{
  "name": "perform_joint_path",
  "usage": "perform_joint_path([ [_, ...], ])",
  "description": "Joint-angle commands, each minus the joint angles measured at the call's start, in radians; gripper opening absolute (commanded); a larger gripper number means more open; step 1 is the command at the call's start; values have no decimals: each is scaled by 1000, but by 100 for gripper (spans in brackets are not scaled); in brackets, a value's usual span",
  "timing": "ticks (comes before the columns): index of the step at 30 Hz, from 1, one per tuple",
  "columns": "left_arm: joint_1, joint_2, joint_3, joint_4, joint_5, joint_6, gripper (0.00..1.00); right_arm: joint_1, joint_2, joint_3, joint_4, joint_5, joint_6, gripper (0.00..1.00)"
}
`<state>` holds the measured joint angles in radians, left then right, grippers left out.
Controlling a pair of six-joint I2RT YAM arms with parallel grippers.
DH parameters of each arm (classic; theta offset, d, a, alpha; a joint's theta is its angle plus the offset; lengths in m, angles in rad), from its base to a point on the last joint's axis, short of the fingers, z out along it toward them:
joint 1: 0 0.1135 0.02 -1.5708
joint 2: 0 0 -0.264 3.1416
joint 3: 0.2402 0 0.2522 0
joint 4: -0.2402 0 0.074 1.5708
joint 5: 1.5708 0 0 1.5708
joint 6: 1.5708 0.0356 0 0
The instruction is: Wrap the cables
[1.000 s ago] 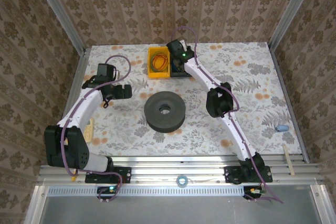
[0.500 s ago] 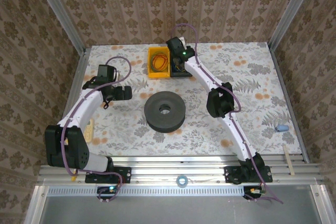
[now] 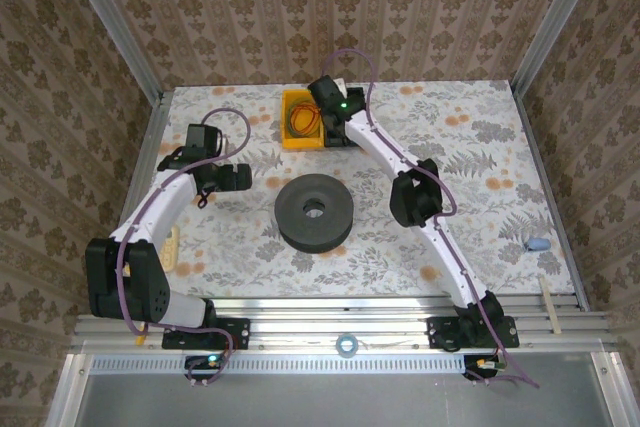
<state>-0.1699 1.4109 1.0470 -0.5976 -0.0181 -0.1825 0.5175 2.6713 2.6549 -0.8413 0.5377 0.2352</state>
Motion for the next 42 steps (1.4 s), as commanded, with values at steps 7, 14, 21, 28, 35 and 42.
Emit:
perform_joint_path([
  [7, -3, 10, -21, 9, 11, 18, 100, -8, -48, -55, -44, 13, 167, 42],
  [14, -1, 9, -25, 10, 12, 20, 100, -10, -58, -91, -29, 17, 201, 44],
  [21, -1, 7, -23, 7, 12, 19, 100, -27, -45, -97, -11, -15, 238, 46],
  [28, 0, 8, -16, 1, 9, 21, 100, -37, -38, -97, 38, -51, 267, 46],
  [35, -2, 10, -8, -4, 10, 25, 100, -40, -36, -110, 98, -87, 296, 46],
  [42, -2, 12, -5, -5, 9, 25, 100, -43, -37, -121, 139, -123, 306, 45],
])
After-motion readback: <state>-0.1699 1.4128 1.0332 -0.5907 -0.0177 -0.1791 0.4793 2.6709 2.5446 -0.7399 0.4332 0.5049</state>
